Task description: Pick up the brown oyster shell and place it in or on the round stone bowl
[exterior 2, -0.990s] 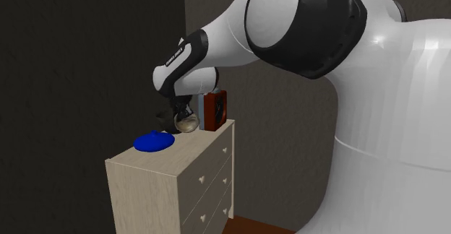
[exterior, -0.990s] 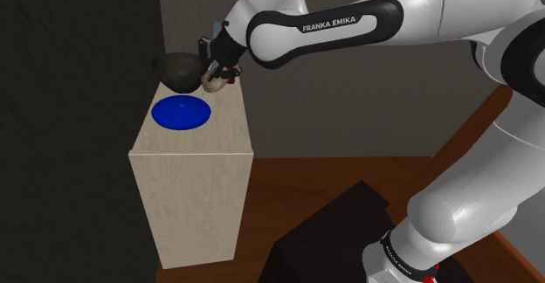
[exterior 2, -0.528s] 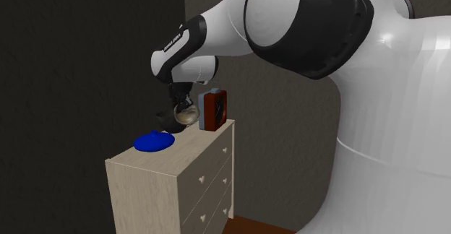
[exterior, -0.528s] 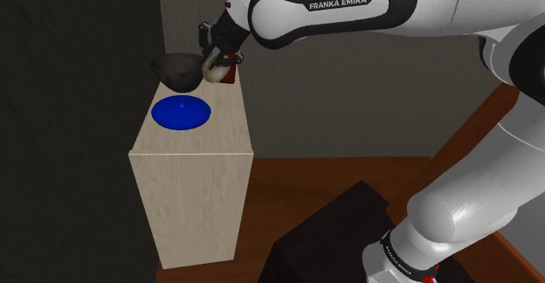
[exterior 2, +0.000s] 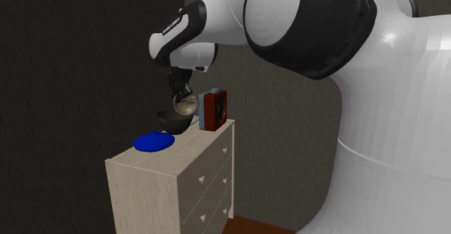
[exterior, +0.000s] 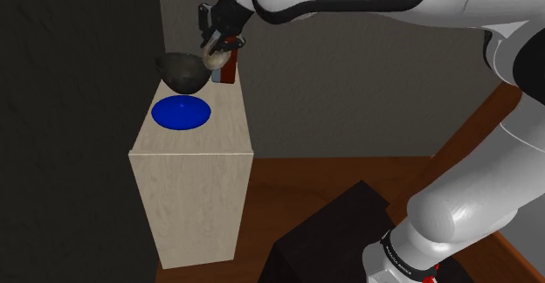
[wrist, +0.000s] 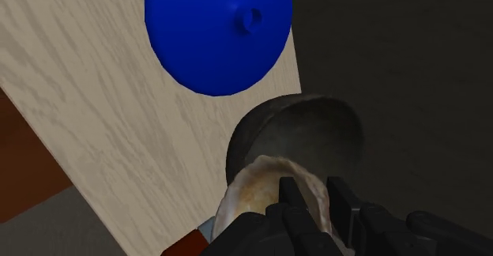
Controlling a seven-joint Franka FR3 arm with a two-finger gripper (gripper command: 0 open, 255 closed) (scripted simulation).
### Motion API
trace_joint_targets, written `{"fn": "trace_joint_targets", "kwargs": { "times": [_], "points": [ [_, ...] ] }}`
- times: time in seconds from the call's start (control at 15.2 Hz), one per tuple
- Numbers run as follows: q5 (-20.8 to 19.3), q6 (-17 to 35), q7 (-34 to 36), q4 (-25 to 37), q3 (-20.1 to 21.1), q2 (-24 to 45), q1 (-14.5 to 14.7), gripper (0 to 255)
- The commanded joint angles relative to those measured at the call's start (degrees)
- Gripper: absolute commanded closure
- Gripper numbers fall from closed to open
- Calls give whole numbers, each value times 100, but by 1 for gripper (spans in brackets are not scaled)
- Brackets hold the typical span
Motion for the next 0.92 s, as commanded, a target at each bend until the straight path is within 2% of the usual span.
{"fn": "trace_joint_targets", "kwargs": {
  "times": [0.0,0.59,0.73,0.86],
  "points": [
    [5,-165,-6,165,-1,-1,-2,255],
    [-68,-800,47,845,11,61,23,255],
    [-787,-1095,465,1626,86,749,304,255],
    [-1431,-1483,773,2524,38,1444,756,255]
  ]
}}
